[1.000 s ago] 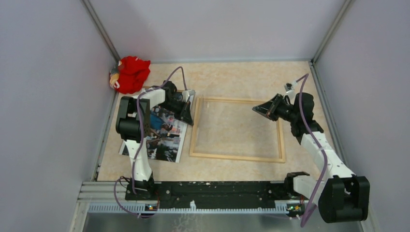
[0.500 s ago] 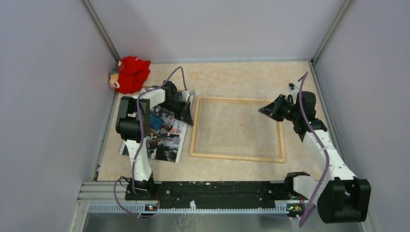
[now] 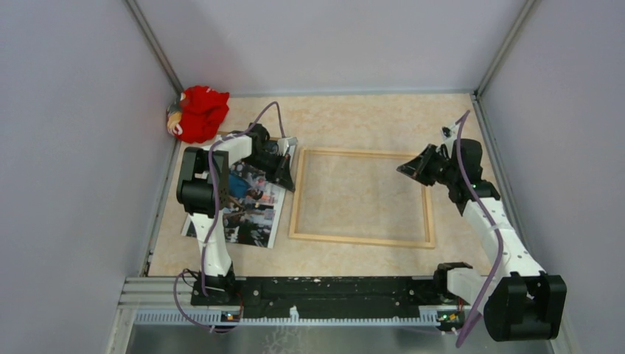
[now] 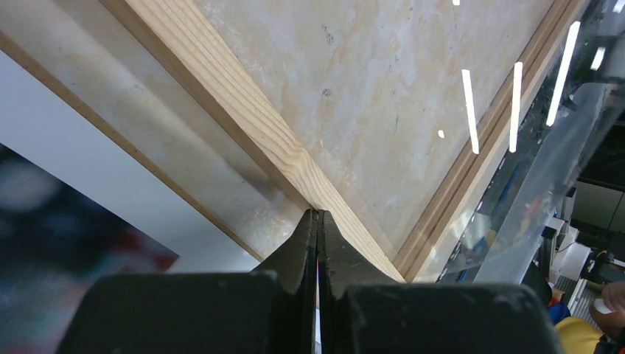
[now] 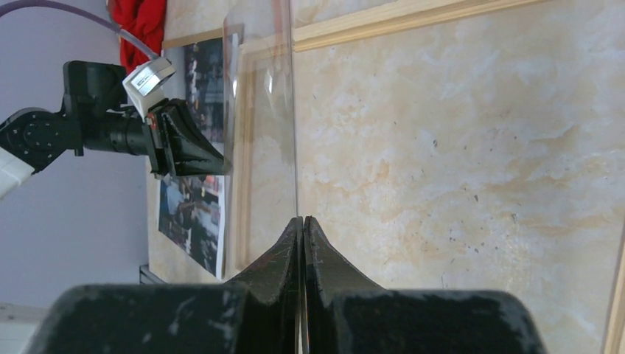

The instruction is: Put the photo into the frame

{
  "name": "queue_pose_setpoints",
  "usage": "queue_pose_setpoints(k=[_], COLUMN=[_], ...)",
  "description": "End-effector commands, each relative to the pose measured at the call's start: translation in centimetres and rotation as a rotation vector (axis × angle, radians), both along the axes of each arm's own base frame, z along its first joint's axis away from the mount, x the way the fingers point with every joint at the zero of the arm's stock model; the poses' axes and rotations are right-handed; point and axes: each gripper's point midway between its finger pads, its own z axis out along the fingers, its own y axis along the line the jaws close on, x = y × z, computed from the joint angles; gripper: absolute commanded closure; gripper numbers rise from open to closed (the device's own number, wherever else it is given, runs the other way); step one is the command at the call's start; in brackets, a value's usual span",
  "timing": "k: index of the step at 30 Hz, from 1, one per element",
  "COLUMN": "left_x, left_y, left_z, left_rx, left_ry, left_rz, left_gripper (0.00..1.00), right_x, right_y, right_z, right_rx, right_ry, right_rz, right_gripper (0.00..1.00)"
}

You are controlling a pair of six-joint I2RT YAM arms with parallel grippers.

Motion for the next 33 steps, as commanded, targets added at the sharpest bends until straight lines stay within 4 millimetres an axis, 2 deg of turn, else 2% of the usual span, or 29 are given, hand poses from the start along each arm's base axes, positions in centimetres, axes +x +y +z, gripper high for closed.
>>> queue_pose_setpoints(k=[1,14,25,33], left_x=[0.0,-0.2,-0.3,-0.4], left_y=[-0.5,-0.5,-0.5,-0.5], left_z=[0.1,-0.1,-0.5,-0.6], left_rx=[-0.011,-0.009,-0.008,-0.004], left_ry=[-0.018,-0.018,-0.006,-0.005], left_rz=[-0.021,-0.031,-0.034,-0.038], left_gripper=[0.99,1.0,1.0,1.0], right_x=[0.7,0.5,-0.3,-0.4], right_y=[-0.6,0.4,0.8,0.5], right_z=[2.9,1.9,-1.0,-2.2], right_rx=[-0.038,0.04,0.108,0.1], right_ry=[-0.092,-0.074,0.004,0.031], right_rz=[-0.011,0.012,-0.018,-0.039], right_gripper=[1.0,1.0,1.0,1.0])
